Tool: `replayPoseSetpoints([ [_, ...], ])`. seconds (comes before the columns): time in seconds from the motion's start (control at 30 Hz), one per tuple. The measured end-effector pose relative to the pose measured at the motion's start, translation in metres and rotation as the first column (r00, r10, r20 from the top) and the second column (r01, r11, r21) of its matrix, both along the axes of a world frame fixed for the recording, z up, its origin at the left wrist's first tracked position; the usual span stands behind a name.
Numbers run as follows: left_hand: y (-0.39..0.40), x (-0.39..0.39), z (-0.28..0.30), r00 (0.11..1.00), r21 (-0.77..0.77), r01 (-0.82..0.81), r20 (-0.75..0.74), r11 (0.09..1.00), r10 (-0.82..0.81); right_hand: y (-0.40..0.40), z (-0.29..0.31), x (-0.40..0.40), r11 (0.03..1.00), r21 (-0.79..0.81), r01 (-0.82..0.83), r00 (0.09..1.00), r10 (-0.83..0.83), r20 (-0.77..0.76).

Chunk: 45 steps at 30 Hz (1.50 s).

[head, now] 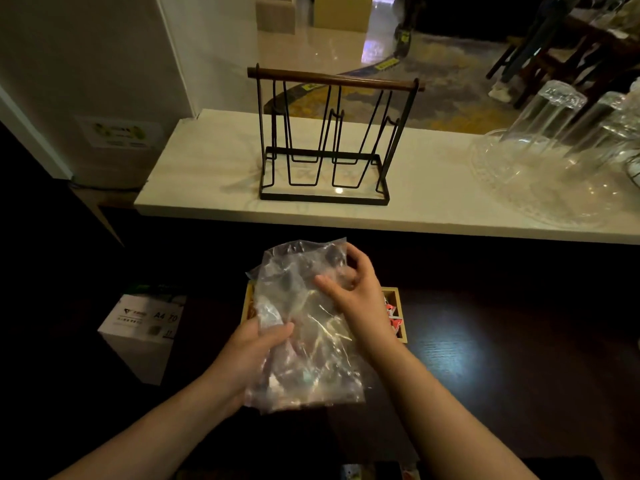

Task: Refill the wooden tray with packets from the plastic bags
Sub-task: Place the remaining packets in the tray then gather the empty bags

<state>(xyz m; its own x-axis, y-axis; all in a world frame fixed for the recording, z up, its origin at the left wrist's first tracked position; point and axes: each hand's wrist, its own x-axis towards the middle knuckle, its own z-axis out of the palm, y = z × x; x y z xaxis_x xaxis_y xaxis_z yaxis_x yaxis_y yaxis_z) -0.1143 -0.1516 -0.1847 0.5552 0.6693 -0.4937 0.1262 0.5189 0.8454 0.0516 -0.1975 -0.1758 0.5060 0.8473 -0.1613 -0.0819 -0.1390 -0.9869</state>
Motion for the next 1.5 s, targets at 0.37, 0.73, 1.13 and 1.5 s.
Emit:
replayPoseSetpoints([
  [0.37,0.008,-0.011,0.01,0.989,0.075,0.006,0.147,0.997,-0.017,-0.026,-0.003,0.011,0.935,-0.056,-0.35,0.844,0.289,-0.451],
  [0.73,0.017,-0.033,0.004,0.965,-0.507,0.128,0.264,0.852,0.012,-0.028,-0.017,0.016,0.918,-0.12,-0.379,0.925,0.381,-0.004],
  [1.13,0.006,-0.025,-0.019,0.999,-0.425,-0.01,0.026,0.905,0.023,-0.026,-0.02,-0.005,0.998,0.012,-0.057,0.955,0.058,-0.292],
  [1.5,-0.006,-0.005,-0.035,0.996,0.026,0.081,-0.039,0.996,-0.08,-0.045,-0.059,-0.082,0.97,-0.153,-0.19,0.922,0.123,-0.366],
])
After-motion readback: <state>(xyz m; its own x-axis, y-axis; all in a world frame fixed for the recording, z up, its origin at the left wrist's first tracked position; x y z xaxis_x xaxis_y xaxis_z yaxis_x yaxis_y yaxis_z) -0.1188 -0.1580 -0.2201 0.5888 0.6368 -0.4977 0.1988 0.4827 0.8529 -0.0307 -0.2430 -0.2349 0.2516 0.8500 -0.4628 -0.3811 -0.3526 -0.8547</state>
